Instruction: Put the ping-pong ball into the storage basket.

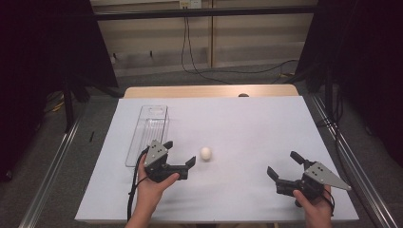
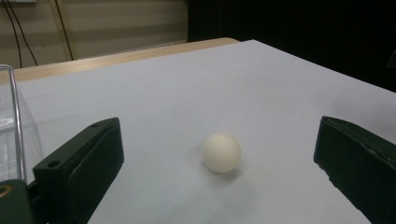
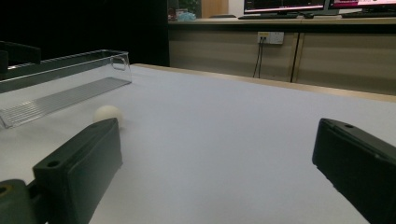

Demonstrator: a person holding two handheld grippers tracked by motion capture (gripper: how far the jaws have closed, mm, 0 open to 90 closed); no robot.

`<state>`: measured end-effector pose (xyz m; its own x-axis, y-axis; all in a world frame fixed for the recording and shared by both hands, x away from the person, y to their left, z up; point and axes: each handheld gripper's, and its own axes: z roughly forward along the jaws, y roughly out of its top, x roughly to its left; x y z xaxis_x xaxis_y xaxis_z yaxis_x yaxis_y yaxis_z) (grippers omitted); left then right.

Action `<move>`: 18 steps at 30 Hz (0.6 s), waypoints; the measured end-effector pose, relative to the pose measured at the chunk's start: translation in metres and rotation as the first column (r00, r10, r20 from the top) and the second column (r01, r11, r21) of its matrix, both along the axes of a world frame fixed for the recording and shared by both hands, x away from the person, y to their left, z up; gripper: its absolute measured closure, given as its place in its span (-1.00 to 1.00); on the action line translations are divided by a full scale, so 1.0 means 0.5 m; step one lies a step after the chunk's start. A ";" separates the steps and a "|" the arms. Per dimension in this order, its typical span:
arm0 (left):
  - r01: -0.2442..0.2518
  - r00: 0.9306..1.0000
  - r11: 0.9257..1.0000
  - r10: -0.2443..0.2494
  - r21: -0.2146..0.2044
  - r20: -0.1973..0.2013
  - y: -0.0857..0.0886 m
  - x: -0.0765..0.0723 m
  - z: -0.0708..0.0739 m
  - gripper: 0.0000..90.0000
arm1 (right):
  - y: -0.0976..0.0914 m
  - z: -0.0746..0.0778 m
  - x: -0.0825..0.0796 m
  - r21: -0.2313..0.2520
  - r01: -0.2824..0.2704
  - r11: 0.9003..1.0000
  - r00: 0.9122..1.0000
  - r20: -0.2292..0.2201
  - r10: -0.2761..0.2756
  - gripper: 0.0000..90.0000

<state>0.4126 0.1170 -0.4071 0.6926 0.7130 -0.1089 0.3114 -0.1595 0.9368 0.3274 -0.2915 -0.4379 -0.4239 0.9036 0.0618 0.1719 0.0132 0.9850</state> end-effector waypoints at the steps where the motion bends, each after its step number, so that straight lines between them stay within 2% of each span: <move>1: 0.004 1.000 1.000 -0.004 0.001 0.003 -0.003 0.001 -0.001 -0.96 | 0.000 0.000 0.000 0.001 0.000 1.000 1.000 -0.002 0.000 -0.98; 18: 0.019 0.999 0.999 -0.017 0.051 -0.035 -0.045 0.014 -0.012 -0.96 | 0.000 0.000 0.001 -0.001 -0.006 1.000 1.000 0.000 0.006 -0.98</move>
<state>0.4198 0.0944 -0.4132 0.7016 0.7060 -0.0967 0.3404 -0.2128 0.9159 0.3277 -0.2915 -0.4377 -0.4291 0.9012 0.0610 0.1715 0.0149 0.9851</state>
